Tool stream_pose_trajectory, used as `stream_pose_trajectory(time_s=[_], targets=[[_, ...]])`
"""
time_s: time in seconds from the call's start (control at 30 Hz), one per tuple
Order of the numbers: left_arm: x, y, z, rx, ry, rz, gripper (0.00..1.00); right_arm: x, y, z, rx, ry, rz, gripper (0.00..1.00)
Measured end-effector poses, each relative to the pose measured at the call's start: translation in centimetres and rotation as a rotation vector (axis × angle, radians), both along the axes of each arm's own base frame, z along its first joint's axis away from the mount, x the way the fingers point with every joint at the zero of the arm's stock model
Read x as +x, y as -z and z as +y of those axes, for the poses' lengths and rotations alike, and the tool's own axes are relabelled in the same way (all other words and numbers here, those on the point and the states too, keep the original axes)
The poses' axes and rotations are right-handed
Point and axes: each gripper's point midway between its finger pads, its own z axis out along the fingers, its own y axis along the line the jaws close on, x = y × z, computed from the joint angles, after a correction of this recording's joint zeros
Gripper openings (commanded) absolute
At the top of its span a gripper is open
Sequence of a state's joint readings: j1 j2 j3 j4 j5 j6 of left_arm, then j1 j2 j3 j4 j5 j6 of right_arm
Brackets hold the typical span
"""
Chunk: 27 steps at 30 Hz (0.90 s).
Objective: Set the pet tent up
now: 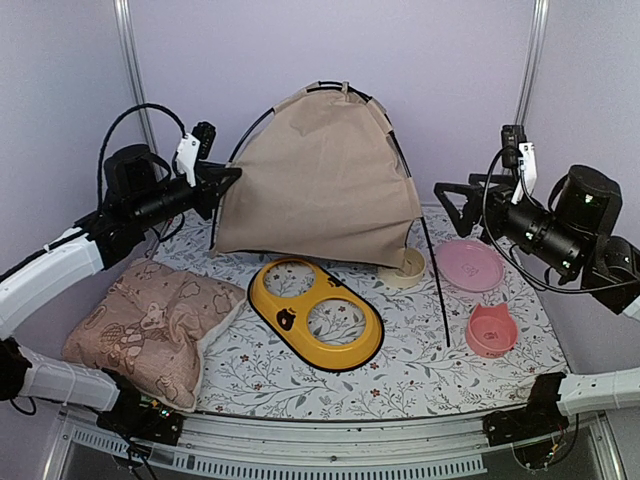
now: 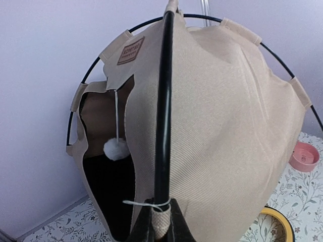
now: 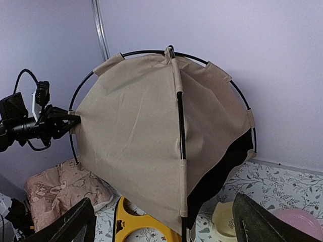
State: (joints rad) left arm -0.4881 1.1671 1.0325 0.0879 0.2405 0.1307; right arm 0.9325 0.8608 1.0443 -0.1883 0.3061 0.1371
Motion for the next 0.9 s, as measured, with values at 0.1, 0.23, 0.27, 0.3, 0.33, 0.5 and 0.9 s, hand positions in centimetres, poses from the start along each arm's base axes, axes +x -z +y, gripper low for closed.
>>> stream_pose_trajectory(time_s=[0.1, 0.23, 0.27, 0.3, 0.33, 0.5, 0.9], targets=[[0.7, 0.2, 0.6, 0.003, 0.035, 0.017, 0.00, -0.5, 1.9, 0.3, -0.014, -0.041, 0.073, 0.94], [1.3, 0.1, 0.7, 0.010, 0.090, 0.032, 0.00, -1.2, 5.3, 1.9, -0.064, -0.123, 0.193, 0.93], [1.4, 0.2, 0.8, 0.011, 0.098, 0.034, 0.00, -1.3, 6.3, 2.4, -0.083, -0.144, 0.229, 0.93], [1.5, 0.3, 0.9, 0.011, 0.109, 0.037, 0.00, -1.5, 7.3, 2.7, -0.099, -0.160, 0.264, 0.93], [1.7, 0.4, 1.0, 0.011, 0.115, 0.042, 0.00, -1.8, 8.0, 2.9, -0.110, -0.175, 0.288, 0.92], [2.7, 1.0, 1.6, 0.008, 0.145, 0.060, 0.00, -3.2, 11.1, 3.7, -0.132, -0.246, 0.414, 0.88], [4.9, 2.9, 2.0, -0.017, 0.222, 0.115, 0.00, -5.5, 20.3, 6.1, -0.192, -0.366, 0.717, 0.64]])
